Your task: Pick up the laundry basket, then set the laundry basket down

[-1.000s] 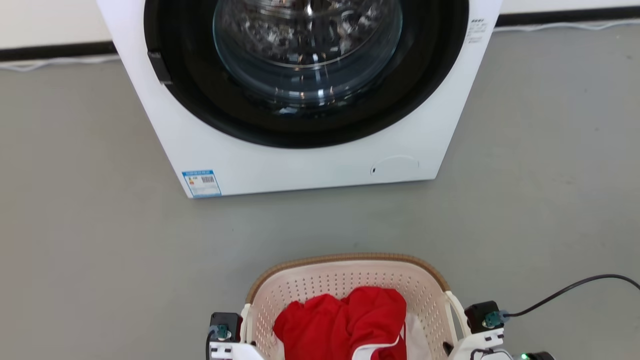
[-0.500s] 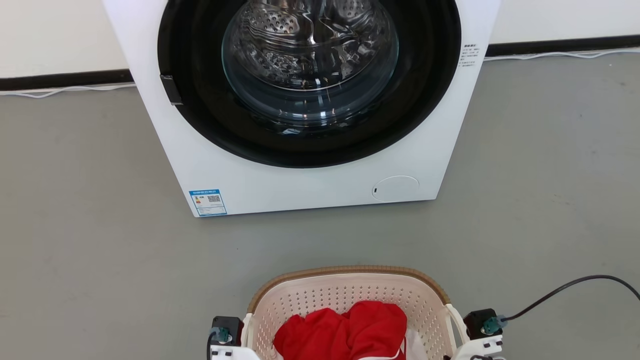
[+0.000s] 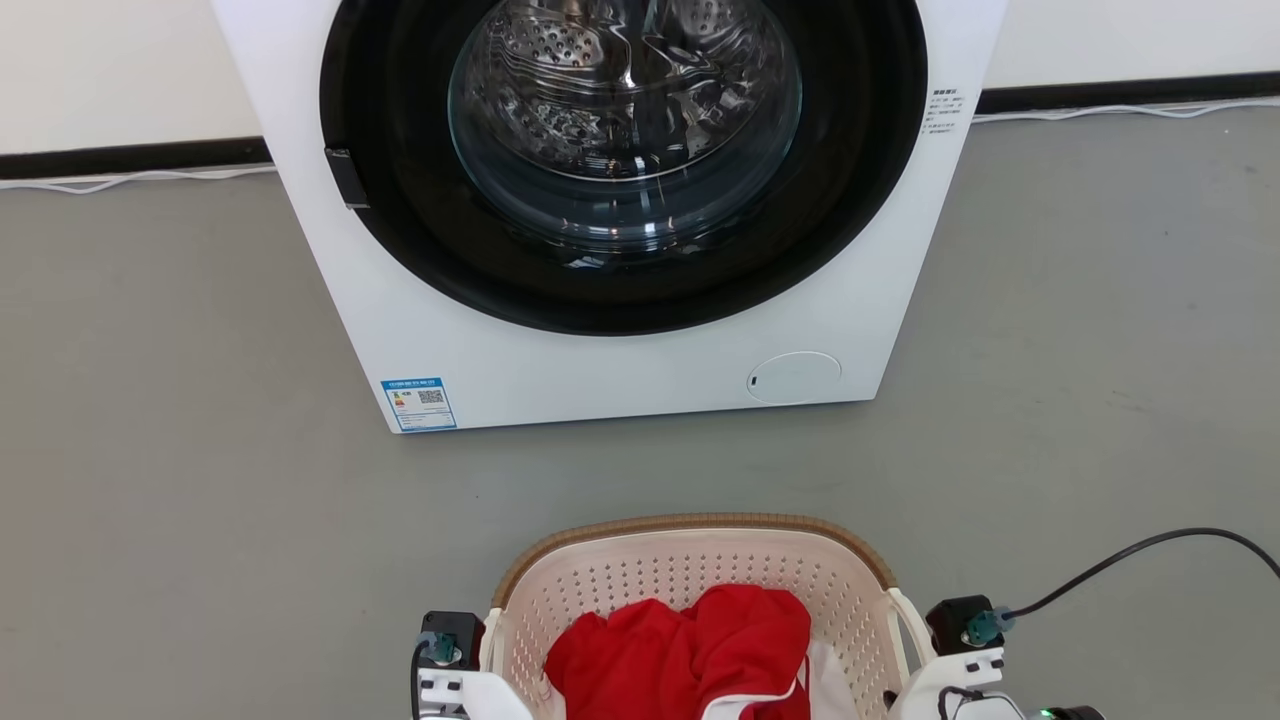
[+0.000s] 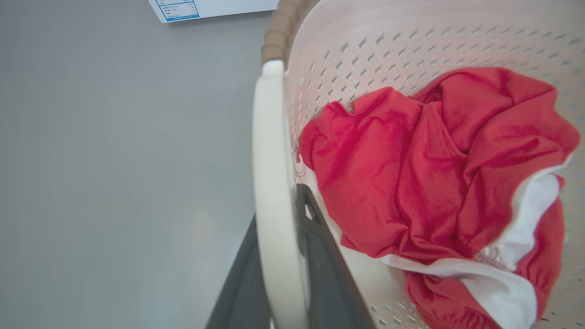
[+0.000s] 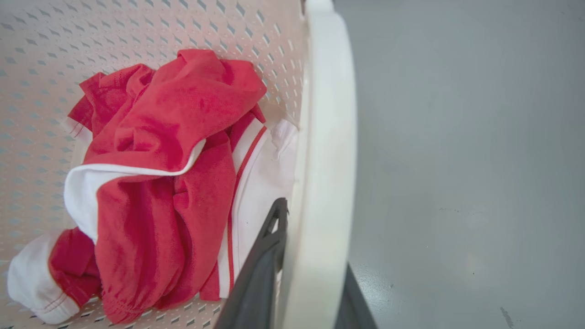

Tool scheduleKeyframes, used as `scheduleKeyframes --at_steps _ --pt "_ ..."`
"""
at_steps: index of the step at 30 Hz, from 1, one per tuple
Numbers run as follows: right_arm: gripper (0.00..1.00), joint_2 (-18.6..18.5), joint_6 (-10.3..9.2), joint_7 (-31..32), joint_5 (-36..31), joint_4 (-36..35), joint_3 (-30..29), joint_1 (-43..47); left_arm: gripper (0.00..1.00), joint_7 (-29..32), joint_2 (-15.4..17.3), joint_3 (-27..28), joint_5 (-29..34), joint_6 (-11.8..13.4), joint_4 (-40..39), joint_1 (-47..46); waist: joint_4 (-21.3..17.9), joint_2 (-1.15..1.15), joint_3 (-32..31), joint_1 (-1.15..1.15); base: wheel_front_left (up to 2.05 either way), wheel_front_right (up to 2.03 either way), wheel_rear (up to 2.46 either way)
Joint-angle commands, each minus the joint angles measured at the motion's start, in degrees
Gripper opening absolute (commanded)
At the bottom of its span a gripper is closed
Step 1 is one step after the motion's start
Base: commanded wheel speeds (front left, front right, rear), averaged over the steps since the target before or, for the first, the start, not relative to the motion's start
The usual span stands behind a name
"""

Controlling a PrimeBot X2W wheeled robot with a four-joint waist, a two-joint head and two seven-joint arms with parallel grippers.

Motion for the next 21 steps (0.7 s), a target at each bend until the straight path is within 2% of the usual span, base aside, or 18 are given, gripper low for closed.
scheduleKeyframes --at_steps 1,21 --pt "0.00 0.8 0.94 -0.2 0.2 -1.0 1.5 -2.0 0.00 -0.1 0.4 0.4 -0.2 -1.1 -0.5 -2.9 0.0 0.00 -0.1 0.00 0.00 0.00 0.00" --pt "0.00 0.8 0.94 4.3 4.7 -0.5 2.5 -5.1 0.00 3.2 0.4 -2.2 -1.2 -2.1 0.8 -5.9 0.4 0.00 -0.4 0.00 0.00 0.00 0.00"
